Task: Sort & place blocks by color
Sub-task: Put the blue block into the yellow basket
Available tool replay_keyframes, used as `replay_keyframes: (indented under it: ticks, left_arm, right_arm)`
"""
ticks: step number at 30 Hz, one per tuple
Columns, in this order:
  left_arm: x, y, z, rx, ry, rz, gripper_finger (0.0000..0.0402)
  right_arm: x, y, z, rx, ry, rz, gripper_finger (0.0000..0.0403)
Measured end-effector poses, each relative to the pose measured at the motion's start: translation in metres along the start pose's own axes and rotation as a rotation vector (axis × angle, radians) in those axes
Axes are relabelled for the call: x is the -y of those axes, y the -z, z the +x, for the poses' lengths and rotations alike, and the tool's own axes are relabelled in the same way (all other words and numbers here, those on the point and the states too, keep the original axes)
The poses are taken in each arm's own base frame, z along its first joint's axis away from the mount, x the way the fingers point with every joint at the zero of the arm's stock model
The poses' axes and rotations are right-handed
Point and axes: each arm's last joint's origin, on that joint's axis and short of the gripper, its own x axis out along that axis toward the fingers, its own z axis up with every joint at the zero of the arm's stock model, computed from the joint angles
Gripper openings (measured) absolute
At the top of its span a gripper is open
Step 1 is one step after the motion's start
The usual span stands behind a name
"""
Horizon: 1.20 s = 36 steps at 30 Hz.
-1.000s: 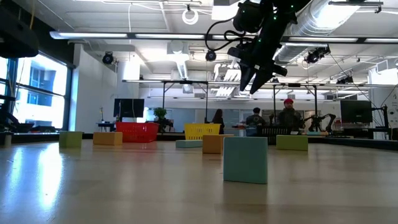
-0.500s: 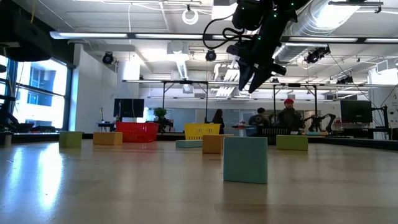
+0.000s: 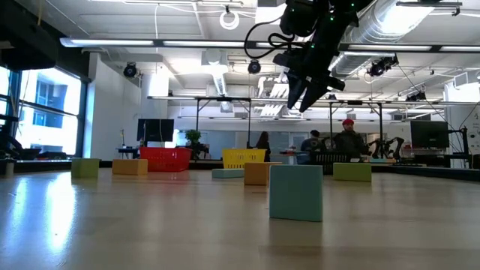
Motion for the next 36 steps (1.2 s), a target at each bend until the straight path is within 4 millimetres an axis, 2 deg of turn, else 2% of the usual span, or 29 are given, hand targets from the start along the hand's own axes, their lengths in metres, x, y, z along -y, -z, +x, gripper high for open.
replay_keyframes:
  ticks: [7, 14, 21, 28, 36]
  left_arm:
    - [0.000, 0.000, 0.001, 0.005, 0.011, 0.005, 0.0159]
    - [0.000, -0.001, 0.019, -0.044, 0.053, 0.021, 0.0158]
    - [0.001, 0.000, 0.022, -0.062, 0.054, -0.022, 0.0153]
    - [0.000, 0.001, 0.022, -0.084, 0.036, -0.259, 0.0093]
    - [0.001, 0.003, 0.020, -0.101, 0.004, -0.564, 0.0093]
  right_arm:
    - [0.000, 0.000, 0.000, 0.000, 0.000, 0.001, 0.0160]
    - [-0.001, 0.001, 0.000, -0.005, -0.008, -0.001, 0.0160]
    - [-0.004, 0.003, -0.001, -0.007, -0.015, -0.012, 0.0160]
    - [-0.007, 0.004, -0.001, -0.013, -0.027, -0.027, 0.0160]
    - [-0.016, 0.011, -0.004, -0.036, -0.073, -0.093, 0.0160]
